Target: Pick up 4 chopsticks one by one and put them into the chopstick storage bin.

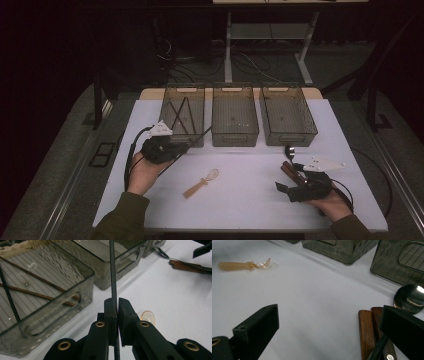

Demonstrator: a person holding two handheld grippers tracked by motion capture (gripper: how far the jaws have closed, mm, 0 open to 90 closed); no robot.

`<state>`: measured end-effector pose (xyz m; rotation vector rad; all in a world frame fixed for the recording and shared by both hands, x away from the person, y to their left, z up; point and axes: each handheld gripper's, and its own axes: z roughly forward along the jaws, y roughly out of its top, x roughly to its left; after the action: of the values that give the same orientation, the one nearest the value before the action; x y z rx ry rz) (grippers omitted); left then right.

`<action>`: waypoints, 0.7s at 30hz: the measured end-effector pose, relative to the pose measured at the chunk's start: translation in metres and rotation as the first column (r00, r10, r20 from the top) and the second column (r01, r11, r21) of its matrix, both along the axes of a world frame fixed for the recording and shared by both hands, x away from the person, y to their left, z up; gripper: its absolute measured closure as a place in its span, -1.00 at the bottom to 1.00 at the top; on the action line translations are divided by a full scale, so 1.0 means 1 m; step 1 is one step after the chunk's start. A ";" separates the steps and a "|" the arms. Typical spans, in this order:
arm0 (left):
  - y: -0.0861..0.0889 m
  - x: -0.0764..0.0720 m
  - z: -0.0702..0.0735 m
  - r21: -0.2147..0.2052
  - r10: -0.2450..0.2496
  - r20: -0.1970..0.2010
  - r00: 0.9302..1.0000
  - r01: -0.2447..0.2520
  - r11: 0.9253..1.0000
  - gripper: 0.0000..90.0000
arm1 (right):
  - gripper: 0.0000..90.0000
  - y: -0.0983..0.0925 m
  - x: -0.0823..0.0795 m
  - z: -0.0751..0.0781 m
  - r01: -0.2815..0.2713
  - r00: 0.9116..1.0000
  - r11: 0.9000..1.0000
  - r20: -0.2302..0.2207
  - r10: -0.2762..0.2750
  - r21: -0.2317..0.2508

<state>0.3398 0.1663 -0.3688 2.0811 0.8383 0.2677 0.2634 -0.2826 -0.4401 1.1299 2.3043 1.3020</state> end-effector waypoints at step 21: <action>0.002 0.057 0.028 0.012 0.095 -0.029 0.995 -0.095 0.995 0.91 | -0.94 -0.003 0.001 0.001 0.012 1.000 1.000 0.006 -0.012 0.014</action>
<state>0.3965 0.1681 -0.3409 2.0624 0.9573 0.2936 0.2644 -0.2856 -0.4394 1.1405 2.2840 1.3170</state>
